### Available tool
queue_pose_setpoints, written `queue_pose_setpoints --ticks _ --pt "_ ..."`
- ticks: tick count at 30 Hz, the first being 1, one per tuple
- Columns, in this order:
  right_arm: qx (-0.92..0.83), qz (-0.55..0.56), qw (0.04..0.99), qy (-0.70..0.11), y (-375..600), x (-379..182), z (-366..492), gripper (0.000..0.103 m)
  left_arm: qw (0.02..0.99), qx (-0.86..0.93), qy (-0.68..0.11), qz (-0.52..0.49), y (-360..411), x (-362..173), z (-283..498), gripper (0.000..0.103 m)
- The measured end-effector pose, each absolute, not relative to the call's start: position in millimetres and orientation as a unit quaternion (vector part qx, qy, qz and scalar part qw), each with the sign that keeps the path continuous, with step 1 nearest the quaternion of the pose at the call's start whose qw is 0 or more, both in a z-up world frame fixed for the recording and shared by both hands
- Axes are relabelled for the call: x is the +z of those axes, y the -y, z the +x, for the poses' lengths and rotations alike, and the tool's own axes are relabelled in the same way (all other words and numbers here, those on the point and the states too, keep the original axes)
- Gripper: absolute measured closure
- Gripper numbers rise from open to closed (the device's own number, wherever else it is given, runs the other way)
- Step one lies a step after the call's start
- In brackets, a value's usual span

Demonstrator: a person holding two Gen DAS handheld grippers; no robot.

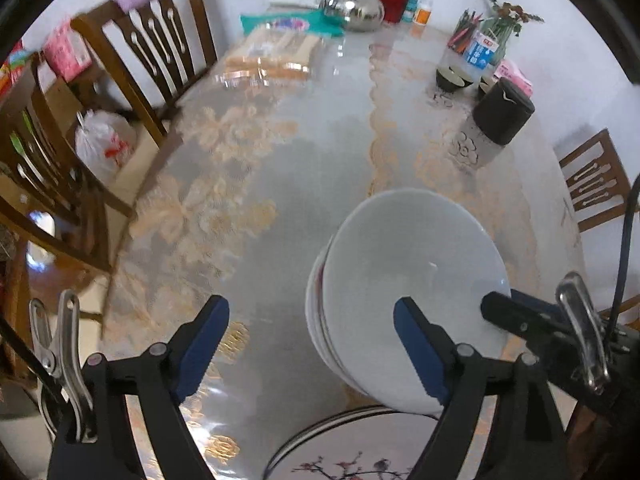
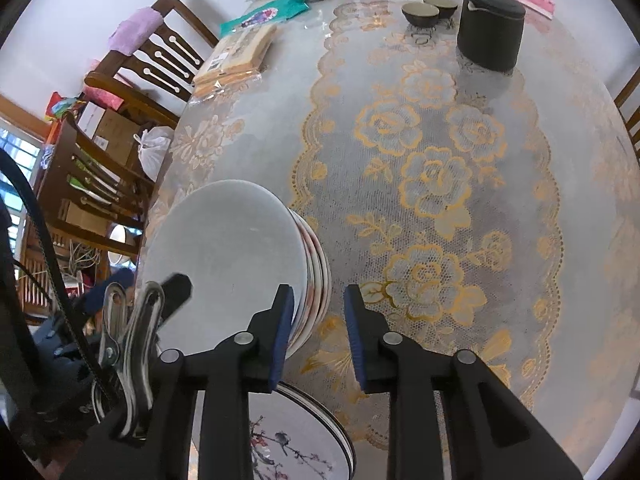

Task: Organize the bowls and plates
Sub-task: 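Grasp the rim of the nested bowl stack with the right gripper and lift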

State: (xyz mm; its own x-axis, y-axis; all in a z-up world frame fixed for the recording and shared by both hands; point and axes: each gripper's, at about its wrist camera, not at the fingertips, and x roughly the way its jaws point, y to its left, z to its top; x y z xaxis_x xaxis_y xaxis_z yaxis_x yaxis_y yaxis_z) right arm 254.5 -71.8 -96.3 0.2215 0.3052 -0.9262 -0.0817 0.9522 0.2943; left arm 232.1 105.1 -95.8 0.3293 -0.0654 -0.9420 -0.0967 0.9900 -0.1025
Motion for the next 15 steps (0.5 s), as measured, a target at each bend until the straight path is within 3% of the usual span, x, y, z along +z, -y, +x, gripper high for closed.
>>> queue_pose_setpoints --ticks 4,15 --pt "0.134 0.087 0.759 -0.631 65 -109 259 0.067 0.808 0.009 -0.584 -0.077 -104 -101 237 0.013" --pt "0.13 0.097 0.733 -0.66 62 -137 280 0.067 0.776 0.017 -0.619 -0.12 -115 -132 253 0.013"
